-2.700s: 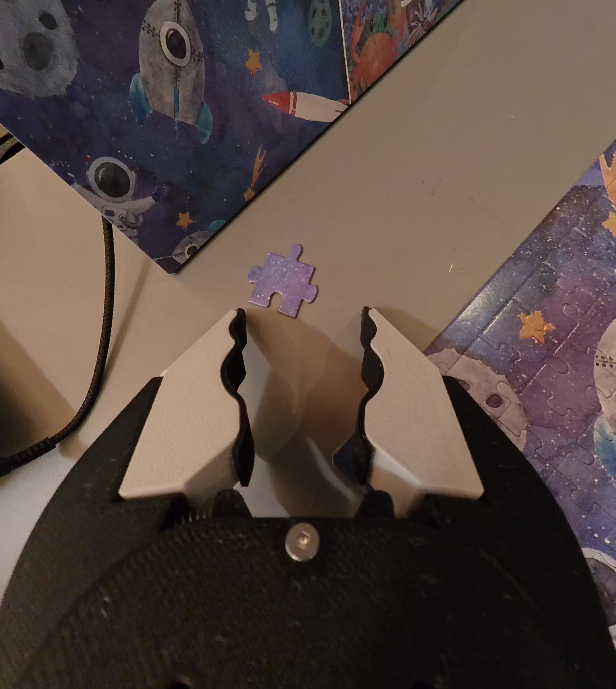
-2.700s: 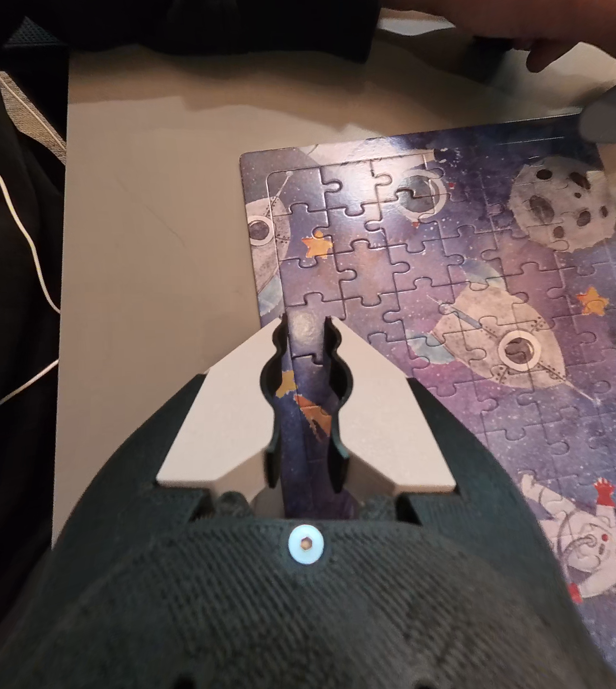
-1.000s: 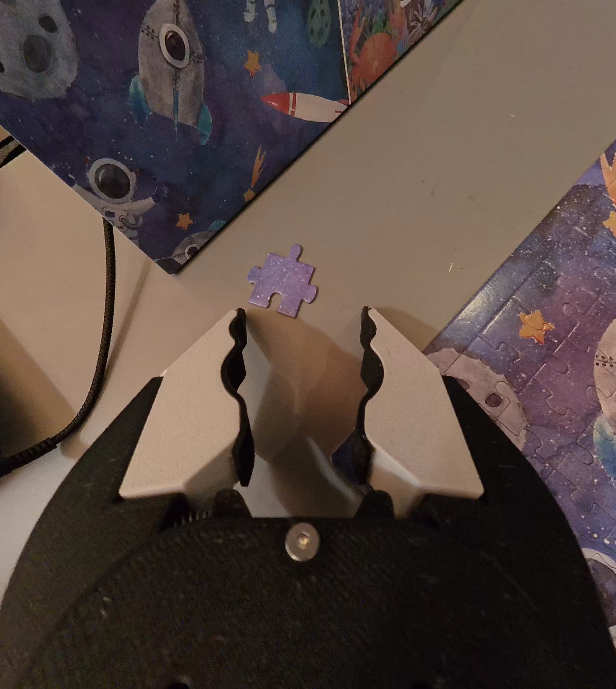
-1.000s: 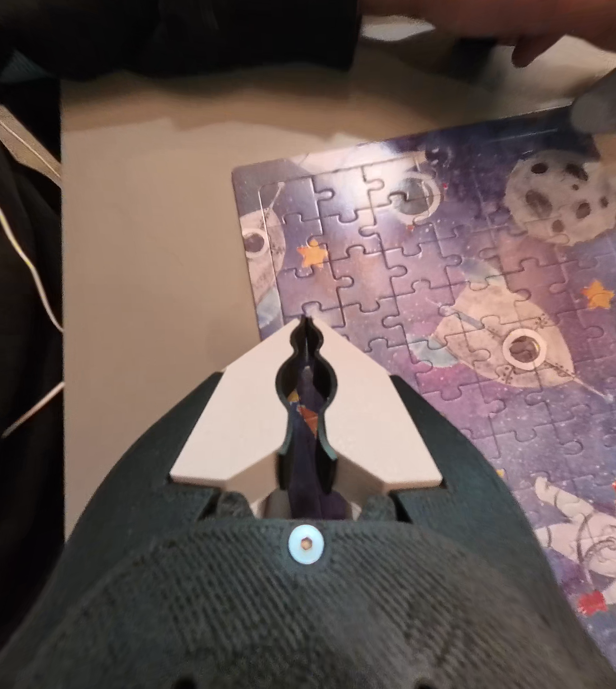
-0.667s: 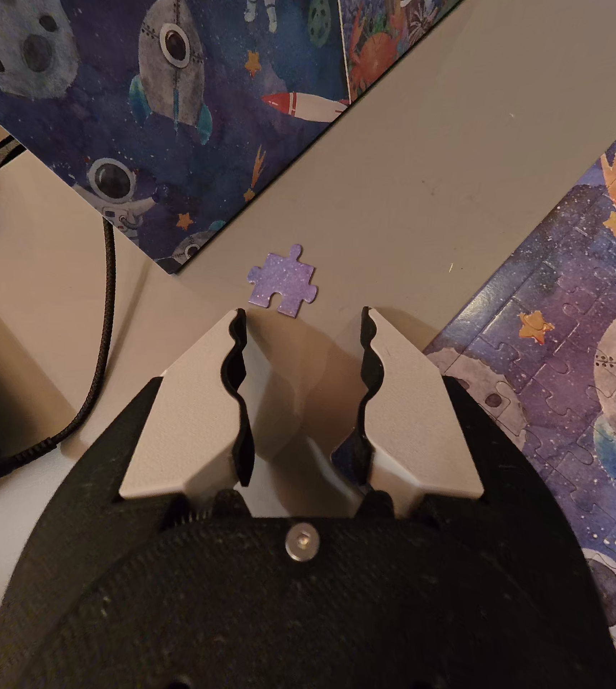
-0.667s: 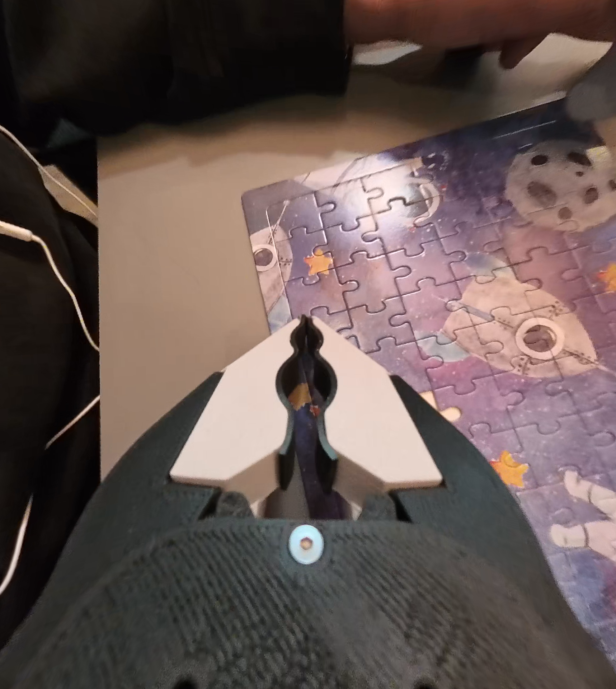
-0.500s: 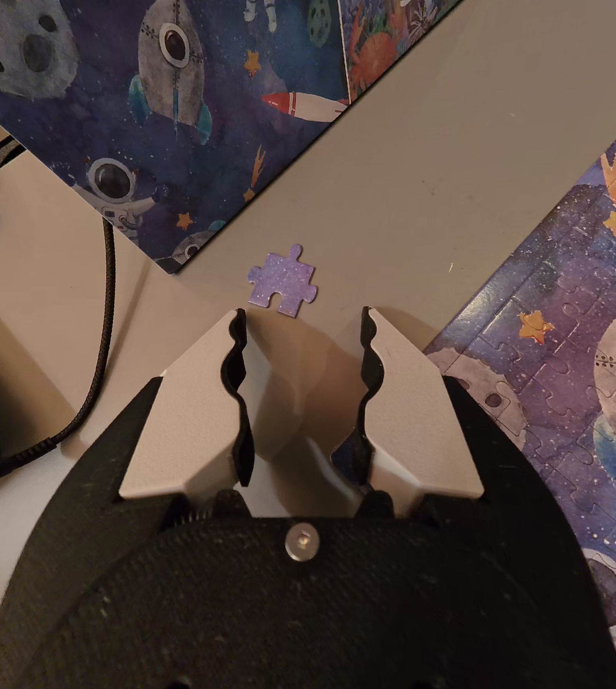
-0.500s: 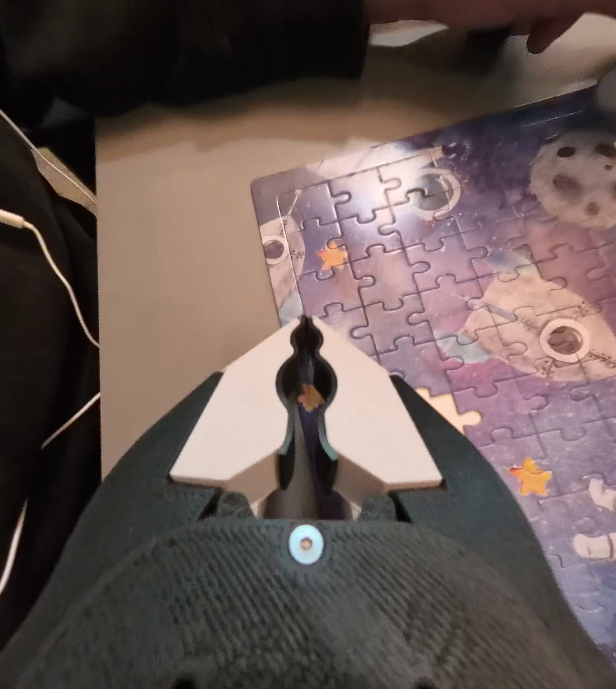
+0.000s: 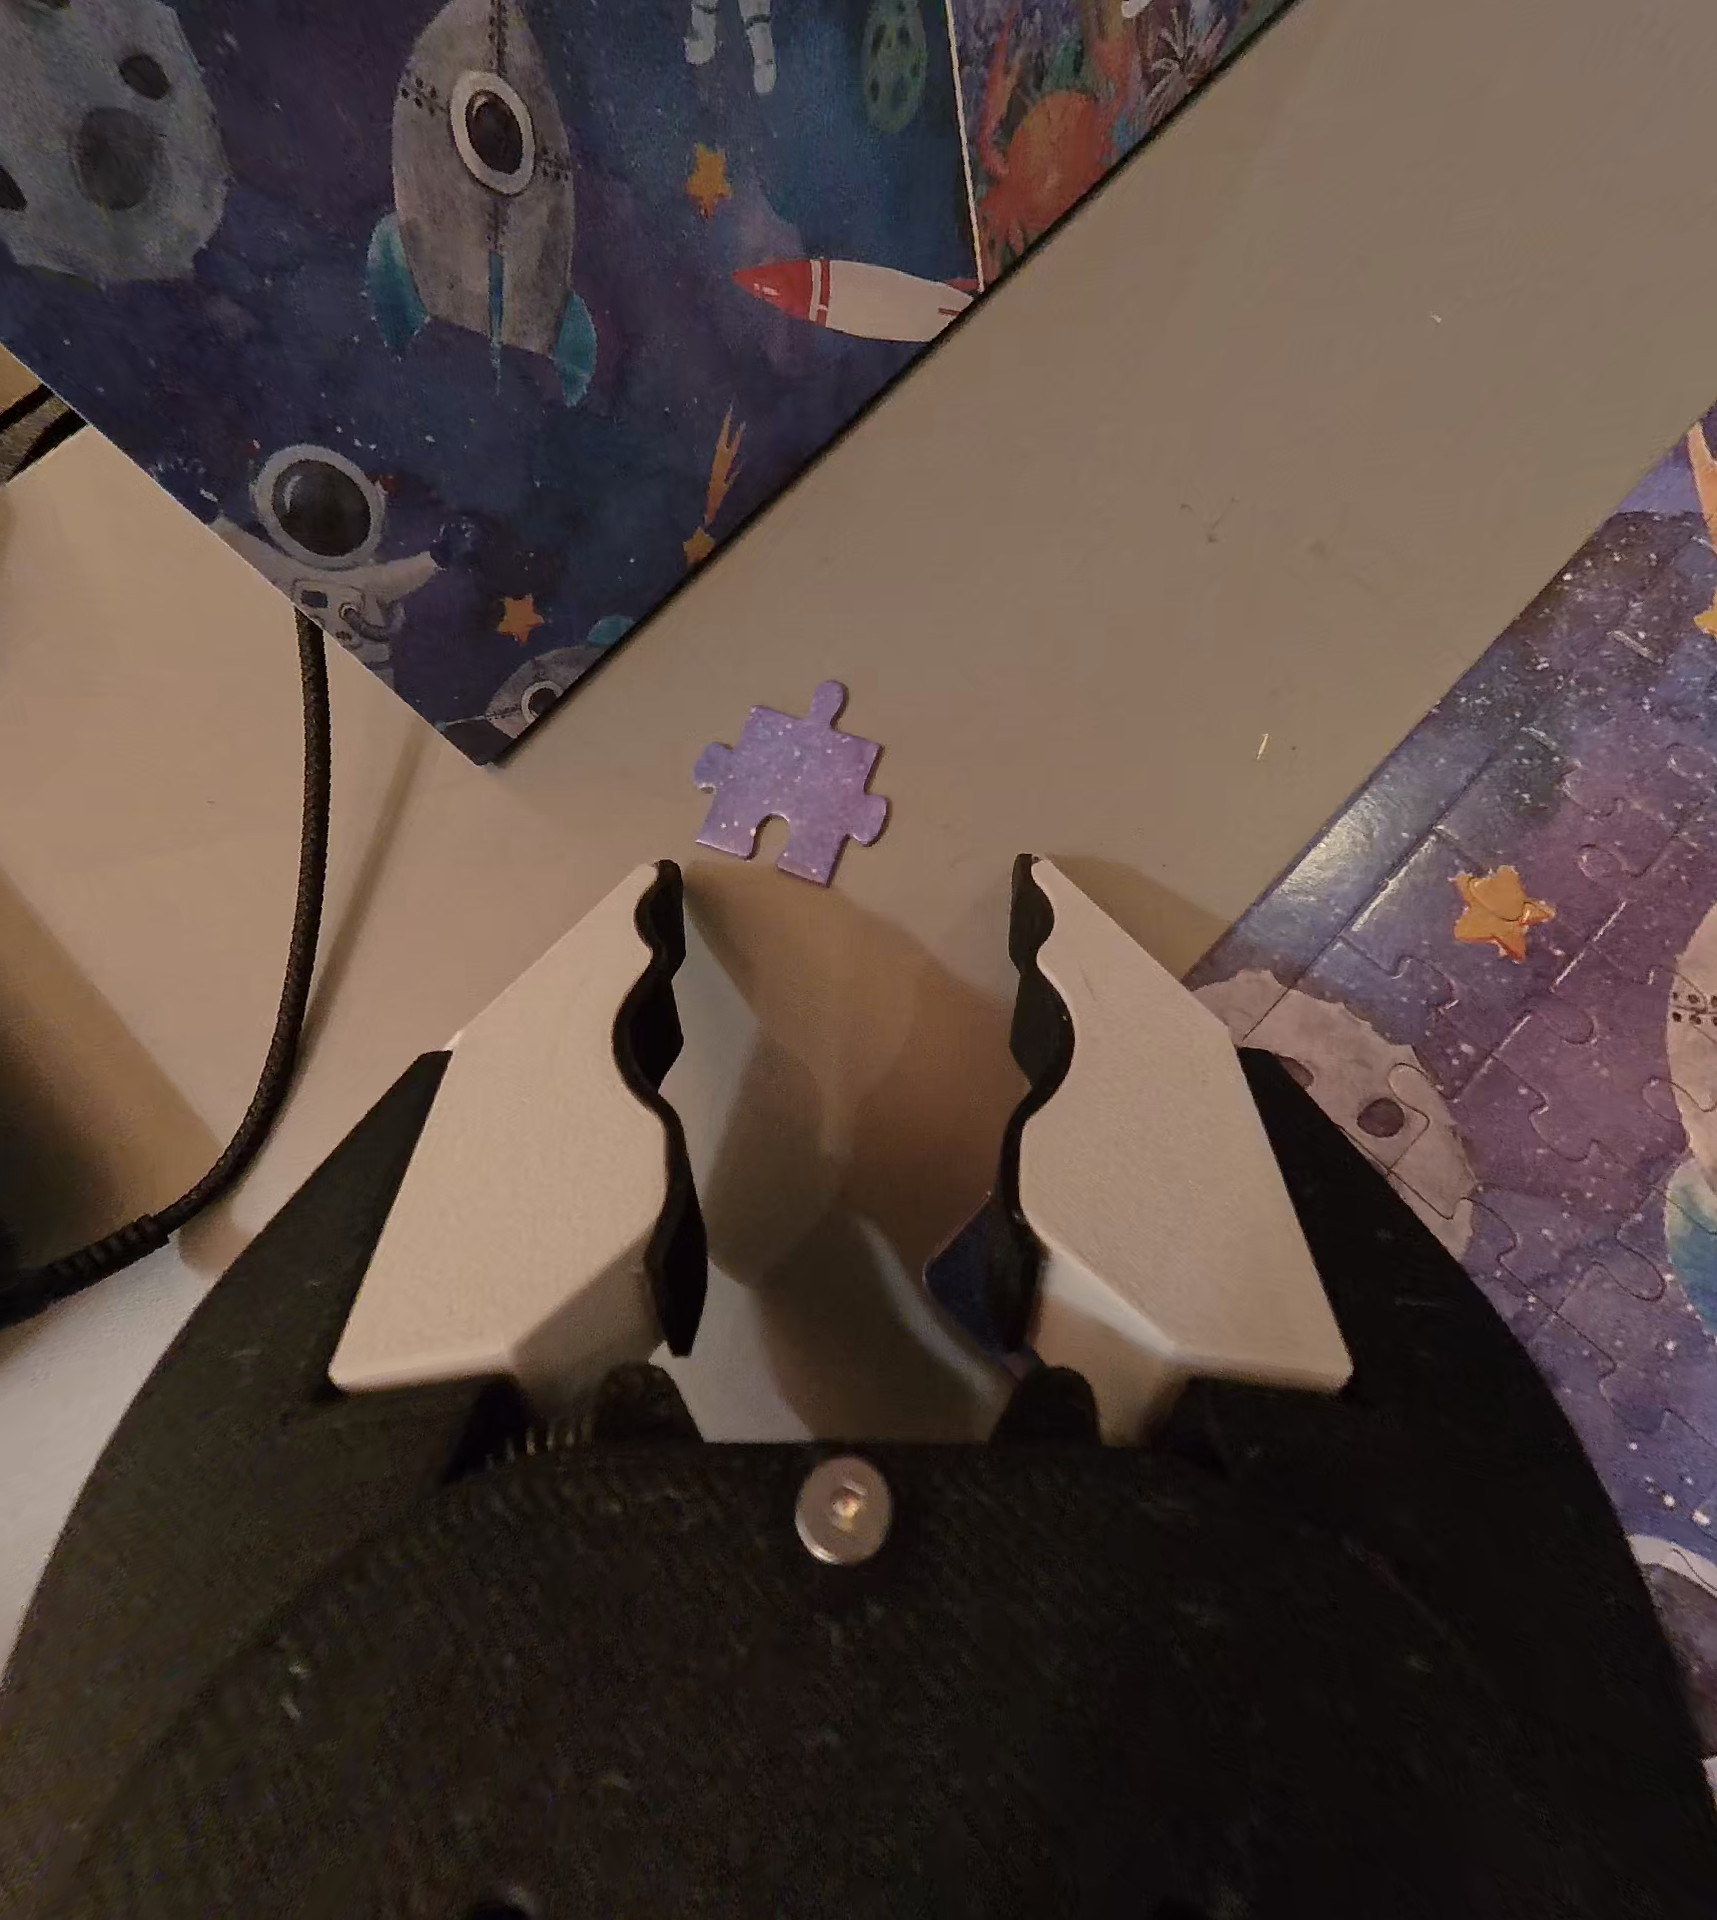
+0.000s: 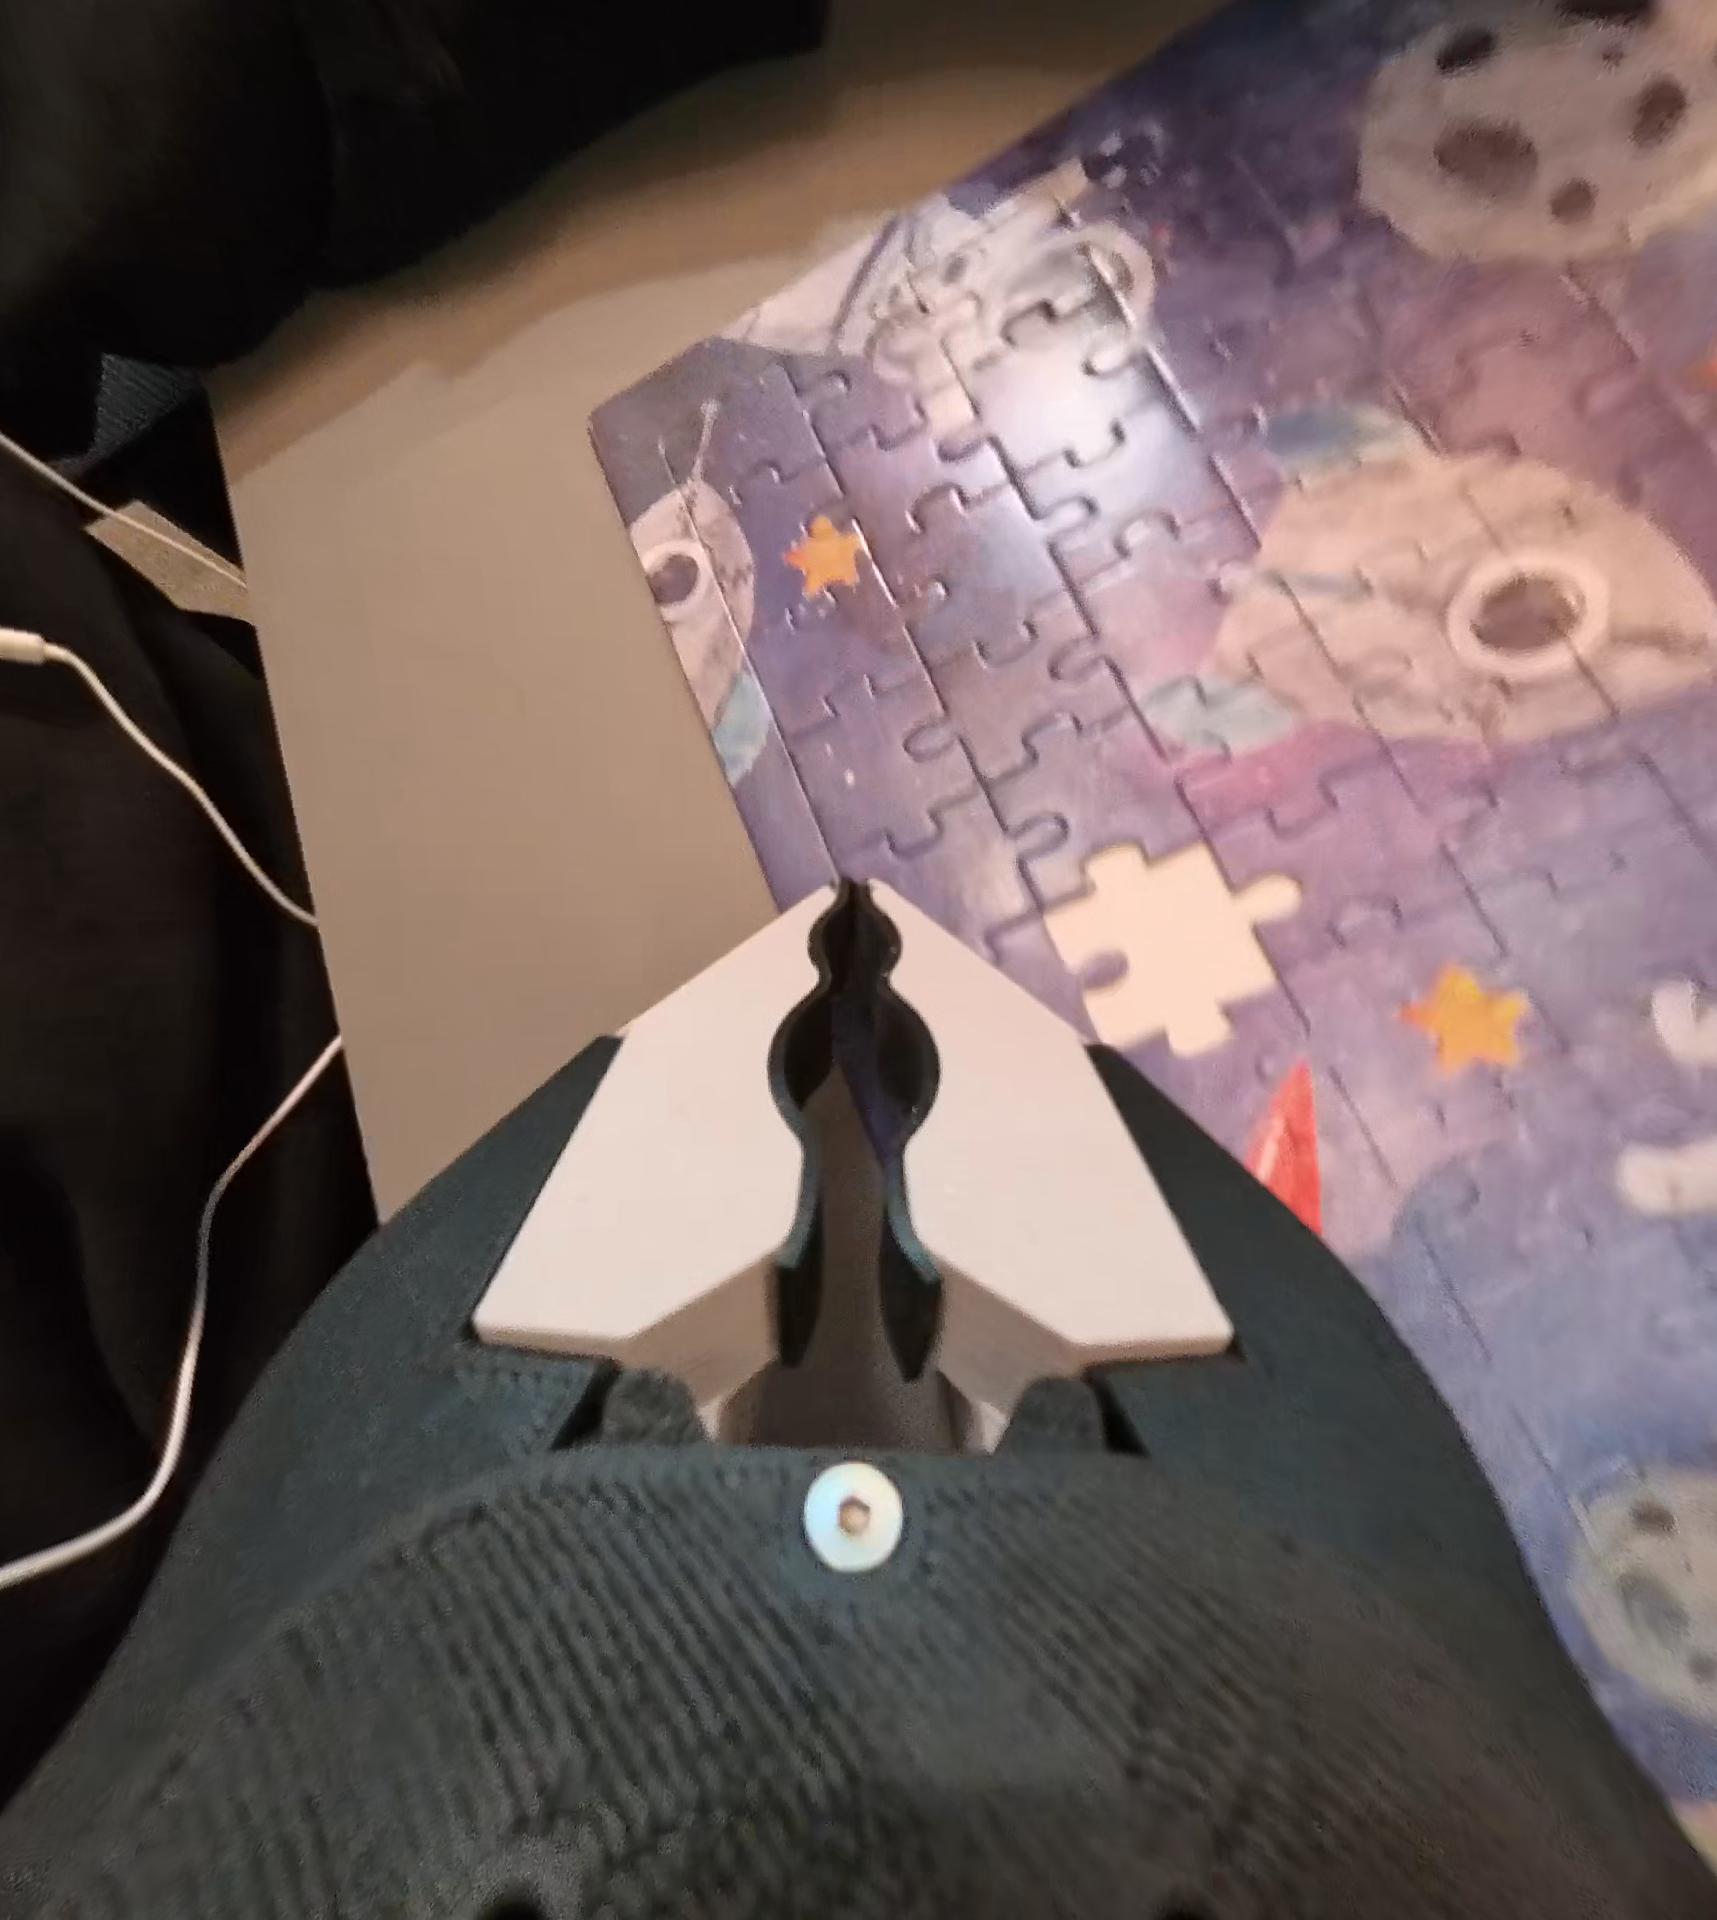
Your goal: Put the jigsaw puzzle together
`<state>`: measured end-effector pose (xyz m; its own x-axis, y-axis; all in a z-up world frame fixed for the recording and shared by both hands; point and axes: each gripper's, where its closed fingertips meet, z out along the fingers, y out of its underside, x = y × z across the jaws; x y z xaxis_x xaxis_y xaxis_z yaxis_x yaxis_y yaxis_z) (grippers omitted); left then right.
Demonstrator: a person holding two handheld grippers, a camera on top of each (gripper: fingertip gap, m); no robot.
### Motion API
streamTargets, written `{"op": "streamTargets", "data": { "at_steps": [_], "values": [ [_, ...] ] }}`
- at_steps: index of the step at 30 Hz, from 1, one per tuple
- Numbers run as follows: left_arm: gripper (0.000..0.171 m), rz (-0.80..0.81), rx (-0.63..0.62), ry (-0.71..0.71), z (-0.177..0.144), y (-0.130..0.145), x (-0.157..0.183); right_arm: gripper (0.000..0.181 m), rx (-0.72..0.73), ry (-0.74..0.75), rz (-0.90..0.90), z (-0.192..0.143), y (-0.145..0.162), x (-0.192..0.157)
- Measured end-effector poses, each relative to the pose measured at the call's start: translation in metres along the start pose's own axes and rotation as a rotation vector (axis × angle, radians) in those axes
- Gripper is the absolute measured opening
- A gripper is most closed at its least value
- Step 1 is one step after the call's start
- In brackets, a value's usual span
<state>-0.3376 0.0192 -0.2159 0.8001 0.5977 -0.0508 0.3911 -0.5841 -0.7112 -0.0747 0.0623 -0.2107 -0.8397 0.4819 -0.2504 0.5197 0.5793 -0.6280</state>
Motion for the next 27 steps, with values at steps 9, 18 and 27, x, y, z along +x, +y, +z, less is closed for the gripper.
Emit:
{"op": "streamTargets", "data": {
  "at_steps": [9, 18, 27],
  "values": [
    [0.063, -0.003, -0.001, 0.0, 0.0, 0.0, 0.0, 0.0, 0.018, 0.268, 0.146, -0.053, 0.045, 0.037],
    [0.057, 0.054, 0.013, -0.022, -0.001, -0.002, 0.004, 0.0, 0.163, 0.247, -0.079, 0.016, -0.024, 0.003],
    [0.065, 0.004, 0.028, -0.034, 0.0, -0.006, -0.007, 0.0, 0.696, 0.252, -0.023, -0.059, -0.06, 0.005]
  ]
}}
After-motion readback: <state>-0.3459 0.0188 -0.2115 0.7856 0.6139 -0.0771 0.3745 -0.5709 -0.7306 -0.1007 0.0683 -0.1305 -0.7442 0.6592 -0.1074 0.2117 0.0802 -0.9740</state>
